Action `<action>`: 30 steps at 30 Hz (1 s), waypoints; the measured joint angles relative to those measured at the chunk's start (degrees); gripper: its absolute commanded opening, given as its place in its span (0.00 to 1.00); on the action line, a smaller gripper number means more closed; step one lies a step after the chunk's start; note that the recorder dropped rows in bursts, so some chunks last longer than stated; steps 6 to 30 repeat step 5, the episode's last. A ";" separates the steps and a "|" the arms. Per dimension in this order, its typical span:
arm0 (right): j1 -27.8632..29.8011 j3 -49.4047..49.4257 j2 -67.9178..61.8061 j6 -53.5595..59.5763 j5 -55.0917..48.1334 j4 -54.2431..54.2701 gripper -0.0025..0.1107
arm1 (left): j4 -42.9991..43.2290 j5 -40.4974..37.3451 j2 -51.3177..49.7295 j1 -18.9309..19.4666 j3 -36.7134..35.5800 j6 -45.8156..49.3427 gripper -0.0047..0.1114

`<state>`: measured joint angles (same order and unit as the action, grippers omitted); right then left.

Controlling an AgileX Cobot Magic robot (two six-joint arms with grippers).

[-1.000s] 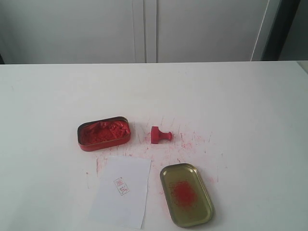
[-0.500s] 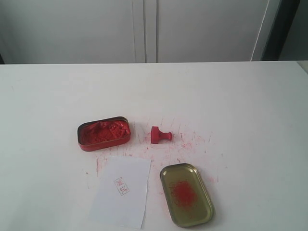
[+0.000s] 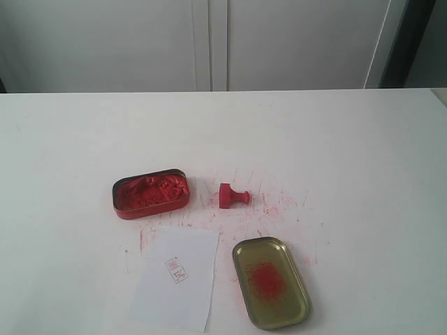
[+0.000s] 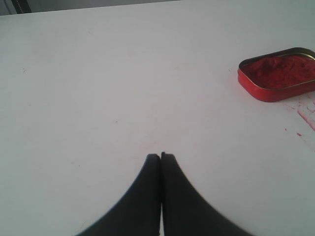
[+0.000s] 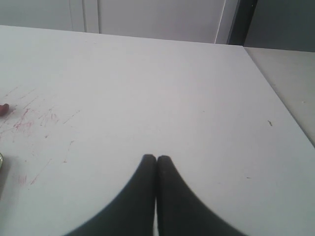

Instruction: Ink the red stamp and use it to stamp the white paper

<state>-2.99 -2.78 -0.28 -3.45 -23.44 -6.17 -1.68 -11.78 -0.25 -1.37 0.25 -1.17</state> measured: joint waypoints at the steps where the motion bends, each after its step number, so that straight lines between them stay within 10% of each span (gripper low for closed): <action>1: 0.00 0.00 0.00 0.00 0.00 0.00 0.02 | 0.00 0.00 0.00 0.00 0.00 0.00 0.04; 30: 0.00 0.00 0.00 0.00 0.00 0.00 0.02 | 0.00 0.00 0.00 0.00 0.00 0.00 0.04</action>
